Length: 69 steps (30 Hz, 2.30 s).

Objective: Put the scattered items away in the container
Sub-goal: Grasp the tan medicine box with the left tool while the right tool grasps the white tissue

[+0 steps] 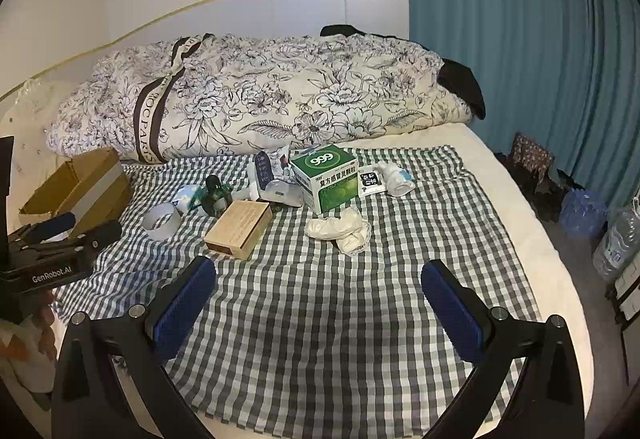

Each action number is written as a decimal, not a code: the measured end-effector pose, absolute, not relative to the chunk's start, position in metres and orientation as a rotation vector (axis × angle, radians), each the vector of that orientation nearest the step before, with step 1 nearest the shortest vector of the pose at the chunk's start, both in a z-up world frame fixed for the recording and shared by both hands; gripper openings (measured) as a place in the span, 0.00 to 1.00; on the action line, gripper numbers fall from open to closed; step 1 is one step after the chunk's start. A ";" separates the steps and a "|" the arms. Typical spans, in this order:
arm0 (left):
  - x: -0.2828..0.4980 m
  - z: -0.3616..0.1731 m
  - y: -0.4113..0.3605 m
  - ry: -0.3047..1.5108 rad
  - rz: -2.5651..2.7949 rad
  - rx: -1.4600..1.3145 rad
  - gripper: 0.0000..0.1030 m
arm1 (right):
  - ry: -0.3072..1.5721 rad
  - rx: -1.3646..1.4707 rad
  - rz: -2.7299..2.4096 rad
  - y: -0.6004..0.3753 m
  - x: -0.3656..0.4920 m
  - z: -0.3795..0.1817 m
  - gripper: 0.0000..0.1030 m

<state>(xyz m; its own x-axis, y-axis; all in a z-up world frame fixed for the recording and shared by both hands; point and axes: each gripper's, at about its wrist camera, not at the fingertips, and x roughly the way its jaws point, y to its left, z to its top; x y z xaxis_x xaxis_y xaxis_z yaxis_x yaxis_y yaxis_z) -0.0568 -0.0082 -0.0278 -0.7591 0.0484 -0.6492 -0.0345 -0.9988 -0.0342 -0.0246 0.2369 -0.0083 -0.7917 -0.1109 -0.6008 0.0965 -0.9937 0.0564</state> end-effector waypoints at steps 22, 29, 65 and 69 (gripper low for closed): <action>-0.143 -0.106 0.048 0.052 2.780 -1.255 1.00 | 0.054 1.143 -2.804 0.245 -0.127 -0.070 1.00; -0.156 -0.120 0.053 0.056 2.763 -1.291 1.00 | 0.043 1.181 -2.803 0.250 -0.141 -0.083 1.00; -0.216 -0.180 0.047 -0.073 2.737 -1.380 0.76 | -0.069 1.393 -2.667 0.256 -0.239 -0.170 0.17; -0.201 -0.167 0.045 -0.065 2.763 -1.351 0.76 | -0.063 1.364 -2.658 0.257 -0.222 -0.162 0.16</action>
<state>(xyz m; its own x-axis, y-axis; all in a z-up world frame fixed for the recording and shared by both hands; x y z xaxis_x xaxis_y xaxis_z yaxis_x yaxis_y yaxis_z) -0.2005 0.0452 -0.1670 -0.6126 0.0767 -0.7867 -0.0395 -0.9970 -0.0665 -0.2216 0.2569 -0.1617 -0.5744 -0.1547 -0.8039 0.1167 -0.9874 0.1066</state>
